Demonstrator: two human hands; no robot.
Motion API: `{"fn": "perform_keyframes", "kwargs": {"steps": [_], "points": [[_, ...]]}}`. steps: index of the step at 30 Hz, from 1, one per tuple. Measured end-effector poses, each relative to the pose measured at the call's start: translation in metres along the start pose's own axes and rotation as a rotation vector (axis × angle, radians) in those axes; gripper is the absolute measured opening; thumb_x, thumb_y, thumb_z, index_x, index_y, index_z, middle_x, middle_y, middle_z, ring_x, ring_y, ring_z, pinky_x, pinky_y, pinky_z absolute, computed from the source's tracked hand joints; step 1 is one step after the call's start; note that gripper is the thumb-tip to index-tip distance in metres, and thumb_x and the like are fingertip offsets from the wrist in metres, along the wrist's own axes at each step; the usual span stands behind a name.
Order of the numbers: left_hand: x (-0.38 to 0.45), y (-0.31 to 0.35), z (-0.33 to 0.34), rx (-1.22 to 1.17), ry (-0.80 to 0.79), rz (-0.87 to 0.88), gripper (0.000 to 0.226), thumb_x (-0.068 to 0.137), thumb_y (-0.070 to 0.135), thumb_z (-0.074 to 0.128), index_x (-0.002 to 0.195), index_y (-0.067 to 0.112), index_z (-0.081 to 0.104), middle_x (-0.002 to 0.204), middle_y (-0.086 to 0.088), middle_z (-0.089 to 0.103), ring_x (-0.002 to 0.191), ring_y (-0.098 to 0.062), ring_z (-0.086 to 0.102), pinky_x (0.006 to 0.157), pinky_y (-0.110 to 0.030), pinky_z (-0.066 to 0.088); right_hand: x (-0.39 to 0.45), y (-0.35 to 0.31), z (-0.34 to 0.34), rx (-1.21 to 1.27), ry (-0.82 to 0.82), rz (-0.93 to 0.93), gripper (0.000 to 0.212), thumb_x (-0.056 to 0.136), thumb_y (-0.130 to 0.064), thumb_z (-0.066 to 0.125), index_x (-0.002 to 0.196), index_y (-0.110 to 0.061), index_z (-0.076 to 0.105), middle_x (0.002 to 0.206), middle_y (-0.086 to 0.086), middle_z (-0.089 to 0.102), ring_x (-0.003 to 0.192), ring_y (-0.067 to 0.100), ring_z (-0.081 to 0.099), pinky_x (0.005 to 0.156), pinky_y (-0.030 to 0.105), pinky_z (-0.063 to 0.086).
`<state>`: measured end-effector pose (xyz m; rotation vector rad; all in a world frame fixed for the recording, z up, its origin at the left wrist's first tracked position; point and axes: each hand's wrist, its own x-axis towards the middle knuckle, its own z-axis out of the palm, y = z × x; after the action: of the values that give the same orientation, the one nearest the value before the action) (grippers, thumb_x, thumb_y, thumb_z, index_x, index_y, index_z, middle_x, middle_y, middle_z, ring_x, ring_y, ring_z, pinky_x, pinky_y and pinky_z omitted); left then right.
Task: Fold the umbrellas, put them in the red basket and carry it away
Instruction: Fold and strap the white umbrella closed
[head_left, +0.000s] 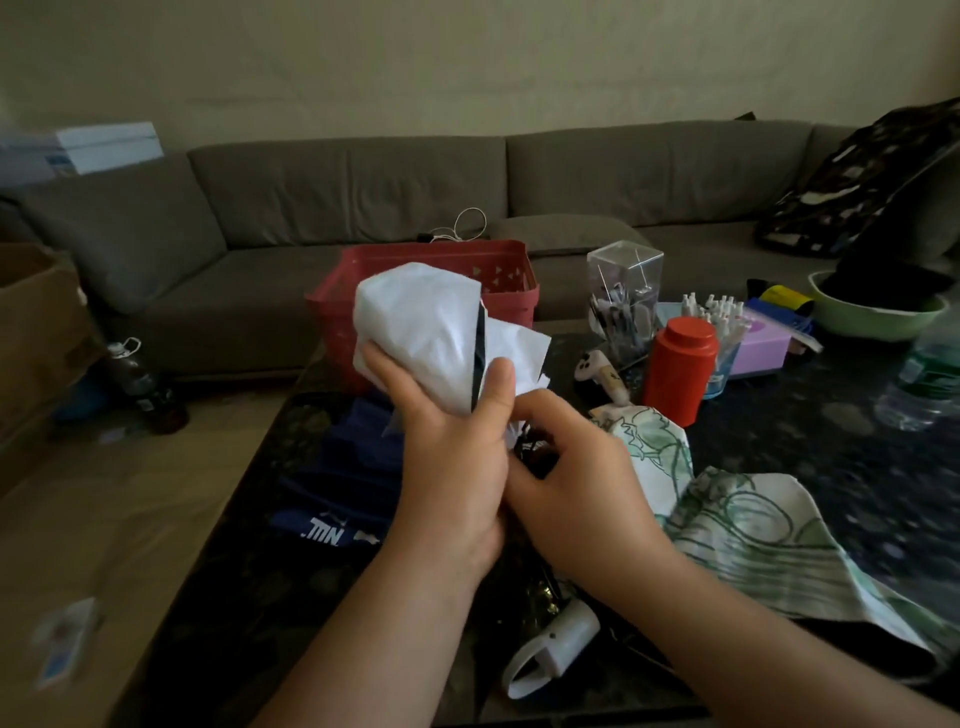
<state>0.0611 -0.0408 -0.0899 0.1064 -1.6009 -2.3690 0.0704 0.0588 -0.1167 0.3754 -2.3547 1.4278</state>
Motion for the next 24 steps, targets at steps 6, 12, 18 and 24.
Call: {"fn": "perform_keyframes", "kwargs": {"steps": [6, 12, 18, 24], "points": [[0.008, 0.012, -0.020, 0.236, -0.320, 0.050, 0.051, 0.109, 0.033, 0.052, 0.156, 0.049, 0.041, 0.152, 0.013, 0.055, 0.132, -0.007, 0.061, 0.115, -0.039, 0.049, 0.031, -0.005, -0.041, 0.672, -0.009, 0.568, 0.013, 0.095, -0.012, 0.073, 0.084, -0.012, 0.065, 0.075, 0.013, 0.066, 0.054, 0.020, 0.060, 0.044, 0.028, 0.047], [0.027, 0.037, -0.044, 1.560, -0.332, 0.869, 0.089, 0.064, 0.063, 0.080, 0.147, 0.048, 0.053, 0.148, -0.005, 0.036, 0.135, -0.033, 0.031, 0.107, -0.050, 0.038, 0.036, 0.003, -0.069, 0.669, -0.118, 0.667, 0.016, 0.094, -0.007, 0.070, 0.081, -0.014, 0.063, 0.073, 0.011, 0.065, 0.052, 0.019, 0.058, 0.039, 0.022, 0.042], [0.041, 0.008, -0.022, 1.533, -0.346, 1.095, 0.035, 0.074, 0.034, 0.091, 0.106, 0.035, 0.076, 0.107, 0.012, 0.070, 0.119, -0.027, 0.061, 0.098, -0.053, 0.041, 0.031, -0.015, -0.066, 0.540, -0.301, 0.546, 0.010, 0.095, -0.013, 0.072, 0.086, -0.012, 0.068, 0.079, 0.011, 0.065, 0.054, 0.019, 0.058, 0.039, 0.023, 0.041], [0.042, 0.007, -0.042, 1.259, -0.192, 1.136, 0.024, 0.093, 0.038, 0.072, 0.073, 0.026, 0.065, 0.068, 0.014, 0.055, 0.067, -0.020, 0.061, 0.068, -0.043, 0.046, 0.037, -0.025, -0.088, 0.513, -0.433, 0.287, 0.051, 0.073, -0.035, 0.081, 0.123, -0.026, 0.071, 0.107, 0.005, 0.075, 0.078, 0.026, 0.076, 0.062, 0.024, 0.058]]}}
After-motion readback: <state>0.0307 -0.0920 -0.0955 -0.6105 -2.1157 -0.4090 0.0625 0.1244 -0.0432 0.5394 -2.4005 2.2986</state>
